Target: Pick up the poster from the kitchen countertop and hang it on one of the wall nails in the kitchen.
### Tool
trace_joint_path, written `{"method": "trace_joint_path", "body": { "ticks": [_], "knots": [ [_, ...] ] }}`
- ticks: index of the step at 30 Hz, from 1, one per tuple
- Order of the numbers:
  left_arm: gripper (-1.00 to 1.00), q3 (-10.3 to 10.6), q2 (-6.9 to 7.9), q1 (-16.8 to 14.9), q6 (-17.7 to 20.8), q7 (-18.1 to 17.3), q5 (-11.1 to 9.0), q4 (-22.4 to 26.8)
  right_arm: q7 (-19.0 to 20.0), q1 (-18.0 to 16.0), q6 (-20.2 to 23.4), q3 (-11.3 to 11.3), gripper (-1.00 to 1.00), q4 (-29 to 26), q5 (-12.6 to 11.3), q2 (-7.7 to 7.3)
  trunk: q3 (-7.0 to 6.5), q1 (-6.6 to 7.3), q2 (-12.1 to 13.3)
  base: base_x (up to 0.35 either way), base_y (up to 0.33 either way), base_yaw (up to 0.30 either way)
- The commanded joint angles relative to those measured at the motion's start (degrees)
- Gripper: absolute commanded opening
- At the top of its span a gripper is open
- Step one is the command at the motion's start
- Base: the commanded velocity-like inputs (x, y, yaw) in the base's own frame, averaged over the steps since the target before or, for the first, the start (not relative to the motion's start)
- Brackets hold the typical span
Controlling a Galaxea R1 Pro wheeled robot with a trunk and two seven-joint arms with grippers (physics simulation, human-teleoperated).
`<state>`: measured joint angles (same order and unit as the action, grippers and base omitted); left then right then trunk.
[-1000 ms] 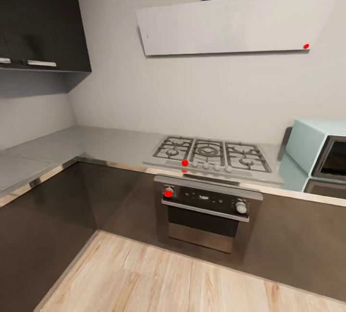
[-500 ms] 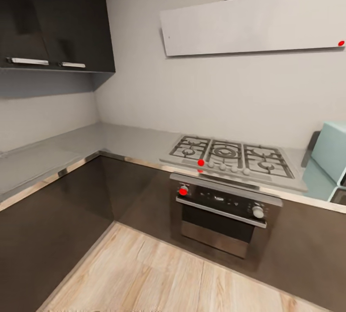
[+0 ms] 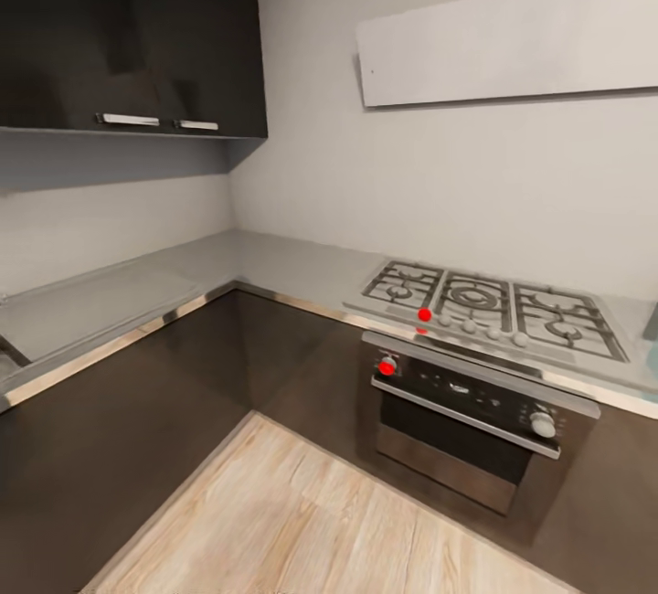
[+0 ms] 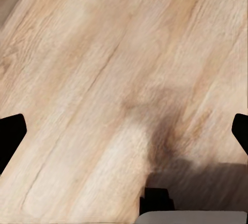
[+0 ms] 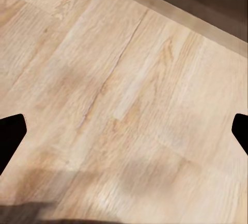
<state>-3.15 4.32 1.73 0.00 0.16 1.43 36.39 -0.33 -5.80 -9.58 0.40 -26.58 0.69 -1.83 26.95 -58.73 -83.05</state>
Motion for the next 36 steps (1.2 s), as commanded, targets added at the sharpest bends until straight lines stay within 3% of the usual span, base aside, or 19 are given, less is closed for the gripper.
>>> {"method": "trace_joint_path", "body": {
  "ticks": [1, 16, 36],
  "knots": [
    [1.00, -0.10, -0.01, 0.02, 0.00, 0.02, 0.15, 0.09, -0.05, -0.04, -0.17, 0.04, 1.00, 0.04, 0.08, -0.01, 0.05, 0.00, -0.03, 0.000, 0.000, 0.286],
    [1.00, -0.19, -0.01, 0.02, 0.00, 0.02, 0.15, 0.09, -0.10, -0.06, -0.17, 0.04, 1.00, 0.04, 0.10, -0.01, 0.05, 0.00, -0.03, -0.010, 0.007, 0.286],
    [1.00, -0.19, -0.01, 0.02, 0.00, -0.02, 0.15, 0.09, -0.06, -0.03, -0.24, 0.07, 1.00, 0.99, 0.03, -0.01, 0.05, 0.00, -0.03, -0.230, 0.164, 0.202]
  ]
}}
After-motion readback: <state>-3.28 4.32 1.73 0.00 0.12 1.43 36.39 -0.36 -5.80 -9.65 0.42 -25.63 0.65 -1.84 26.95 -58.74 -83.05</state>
